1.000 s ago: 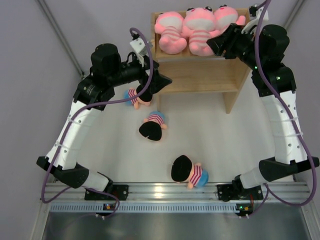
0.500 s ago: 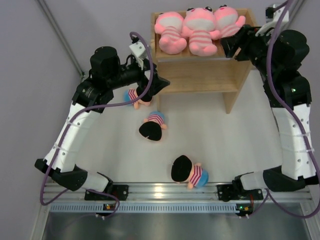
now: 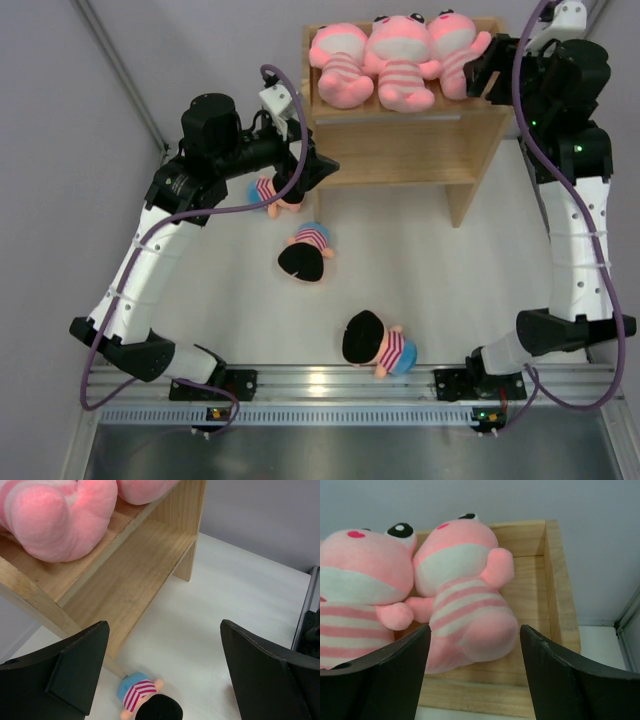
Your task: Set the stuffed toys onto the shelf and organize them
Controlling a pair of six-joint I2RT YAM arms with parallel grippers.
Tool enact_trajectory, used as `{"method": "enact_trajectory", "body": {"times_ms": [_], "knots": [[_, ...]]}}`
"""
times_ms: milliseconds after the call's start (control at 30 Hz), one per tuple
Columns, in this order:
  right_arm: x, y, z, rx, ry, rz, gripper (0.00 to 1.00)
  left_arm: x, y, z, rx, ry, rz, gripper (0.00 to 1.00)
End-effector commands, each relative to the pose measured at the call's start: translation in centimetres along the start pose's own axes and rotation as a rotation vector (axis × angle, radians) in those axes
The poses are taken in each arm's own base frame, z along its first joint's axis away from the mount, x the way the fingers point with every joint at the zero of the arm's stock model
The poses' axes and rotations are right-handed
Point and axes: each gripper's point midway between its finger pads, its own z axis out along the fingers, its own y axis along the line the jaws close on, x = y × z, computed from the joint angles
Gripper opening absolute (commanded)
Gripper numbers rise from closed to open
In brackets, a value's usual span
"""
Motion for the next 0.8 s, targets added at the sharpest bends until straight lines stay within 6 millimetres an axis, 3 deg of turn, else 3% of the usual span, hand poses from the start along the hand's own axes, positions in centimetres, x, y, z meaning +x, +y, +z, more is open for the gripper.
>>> {"method": "enact_trajectory", "body": {"times_ms": [0,133,167,233,267,333,367,467,600,767], "knots": [[-0.2,0.6,0.6,-0.048,-0.009,0.002,0.71,-1.2,-0.5,-0.9,0.008,-0.038,0.035,0.99],[0.7,1.0,2.2,-0.082,0.003,0.012,0.56,-0.8,-0.6,-0.7,0.017,-0.029,0.030,0.99],[0.9,1.0,2.3,-0.083,0.007,0.015,0.45,-0.7,-0.5,-0.6,0.018,-0.025,0.029,0.99],[1.2,0.7,2.5,-0.062,0.011,0.029,0.33,-0.7,-0.6,-0.7,0.020,-0.025,0.031,0.99],[0.9,0.4,2.4,-0.046,-0.004,0.032,0.22,-0.6,-0.6,-0.6,0.020,-0.023,0.030,0.99],[0.8,-0.5,1.9,0.007,-0.029,0.050,0.20,-0.6,-0.5,-0.6,0.020,-0.023,0.031,0.99],[-0.3,-1.5,1.6,0.071,-0.084,0.058,0.11,-0.6,-0.5,-0.6,0.019,-0.024,0.033,0.99],[-0.9,-2.7,0.3,0.139,-0.156,0.086,0.00,-0.5,-0.7,-0.4,0.033,-0.021,0.034,0.99],[-1.9,-3.2,-0.6,0.163,-0.202,0.095,0.00,-0.5,-0.6,-0.3,0.033,-0.021,0.036,0.99],[-1.4,-3.3,-0.7,0.162,-0.203,0.087,0.00,-0.5,-0.7,-0.2,0.037,-0.020,0.032,0.99]]}}
